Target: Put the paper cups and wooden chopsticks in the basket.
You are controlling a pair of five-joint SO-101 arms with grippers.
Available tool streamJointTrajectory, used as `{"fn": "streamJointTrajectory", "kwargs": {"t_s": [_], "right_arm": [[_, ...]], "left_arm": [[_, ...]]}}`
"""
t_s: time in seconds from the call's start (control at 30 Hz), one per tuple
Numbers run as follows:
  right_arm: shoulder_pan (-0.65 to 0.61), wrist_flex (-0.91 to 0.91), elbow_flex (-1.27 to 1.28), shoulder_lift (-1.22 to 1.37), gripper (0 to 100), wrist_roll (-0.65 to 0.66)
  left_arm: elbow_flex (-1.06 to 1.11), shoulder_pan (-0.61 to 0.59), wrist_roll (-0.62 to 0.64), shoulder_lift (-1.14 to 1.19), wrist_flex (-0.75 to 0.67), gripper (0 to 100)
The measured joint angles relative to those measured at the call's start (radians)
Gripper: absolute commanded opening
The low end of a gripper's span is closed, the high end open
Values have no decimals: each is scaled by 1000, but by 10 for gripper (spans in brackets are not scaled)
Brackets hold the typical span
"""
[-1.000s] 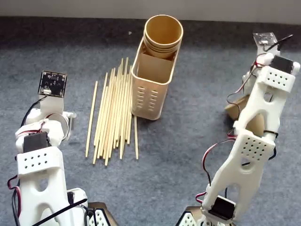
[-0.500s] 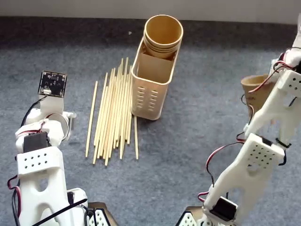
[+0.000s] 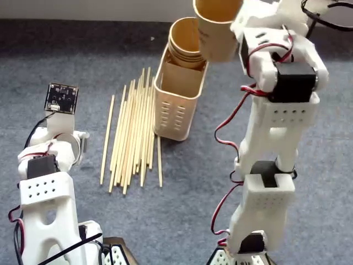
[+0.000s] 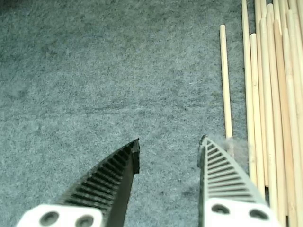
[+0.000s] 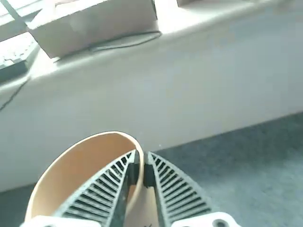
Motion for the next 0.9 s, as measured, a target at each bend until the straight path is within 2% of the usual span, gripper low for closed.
{"fn": "streamJointTrajectory", "kwargs": {"t_s": [0.3,0.8,0.9], "right_arm": [[-40,-204,80,31,7,-98],[-48,-221,91,222,10,-104],[-31,-221,91,226,35,-104]], "left_arm": [[0,0,0,0,0,222],[0,0,0,0,0,221],[0,0,0,0,0,222]]}}
